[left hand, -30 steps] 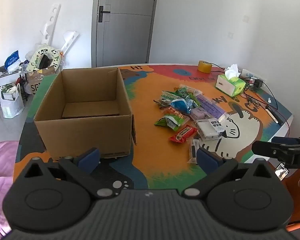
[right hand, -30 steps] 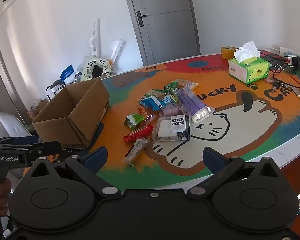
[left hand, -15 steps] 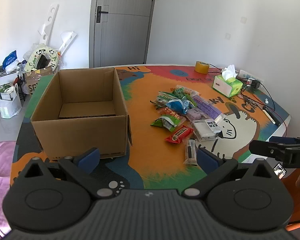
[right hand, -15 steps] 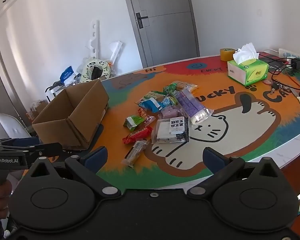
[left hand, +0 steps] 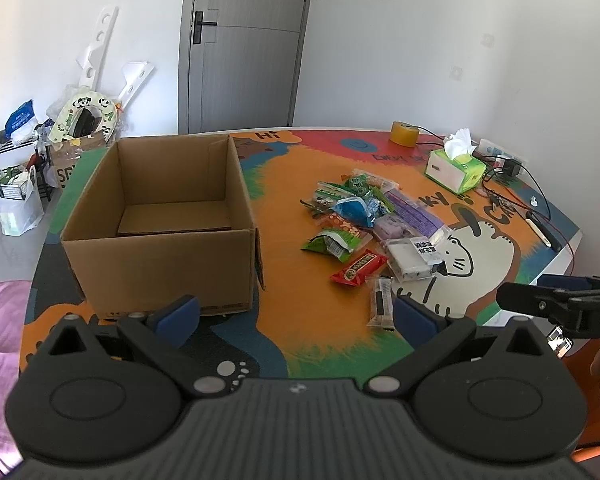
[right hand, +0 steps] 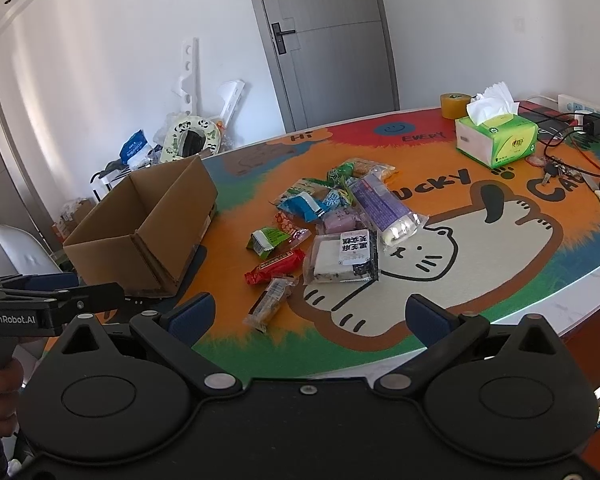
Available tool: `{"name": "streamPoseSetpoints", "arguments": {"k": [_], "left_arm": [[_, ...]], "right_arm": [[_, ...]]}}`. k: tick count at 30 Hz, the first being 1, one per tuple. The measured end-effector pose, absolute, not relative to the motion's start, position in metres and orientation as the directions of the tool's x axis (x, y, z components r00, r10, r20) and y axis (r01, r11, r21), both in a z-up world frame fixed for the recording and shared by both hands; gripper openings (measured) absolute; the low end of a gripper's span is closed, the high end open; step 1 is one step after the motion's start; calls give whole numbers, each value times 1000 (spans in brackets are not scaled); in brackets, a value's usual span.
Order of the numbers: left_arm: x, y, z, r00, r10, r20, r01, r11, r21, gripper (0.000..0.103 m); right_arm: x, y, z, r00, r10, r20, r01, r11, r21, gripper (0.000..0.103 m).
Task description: Organize snacks
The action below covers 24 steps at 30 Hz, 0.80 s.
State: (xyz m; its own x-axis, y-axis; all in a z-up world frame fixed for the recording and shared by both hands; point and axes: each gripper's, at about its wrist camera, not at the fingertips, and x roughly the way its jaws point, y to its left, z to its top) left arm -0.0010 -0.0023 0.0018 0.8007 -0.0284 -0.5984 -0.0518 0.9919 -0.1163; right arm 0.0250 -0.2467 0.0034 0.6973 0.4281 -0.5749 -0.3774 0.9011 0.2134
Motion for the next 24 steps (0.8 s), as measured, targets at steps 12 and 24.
{"name": "streamPoseSetpoints", "arguments": {"k": [12, 24], "left_arm": [[-2, -3, 3, 805, -26, -593, -53, 992, -116, 102], [-4, -2, 6, 810, -26, -586, -51, 992, -114, 102]], "right_arm": [[25, -247, 5, 698, 429, -573, -379, 901, 212, 103], [23, -249, 10, 708, 427, -563, -381, 902, 204, 103]]}}
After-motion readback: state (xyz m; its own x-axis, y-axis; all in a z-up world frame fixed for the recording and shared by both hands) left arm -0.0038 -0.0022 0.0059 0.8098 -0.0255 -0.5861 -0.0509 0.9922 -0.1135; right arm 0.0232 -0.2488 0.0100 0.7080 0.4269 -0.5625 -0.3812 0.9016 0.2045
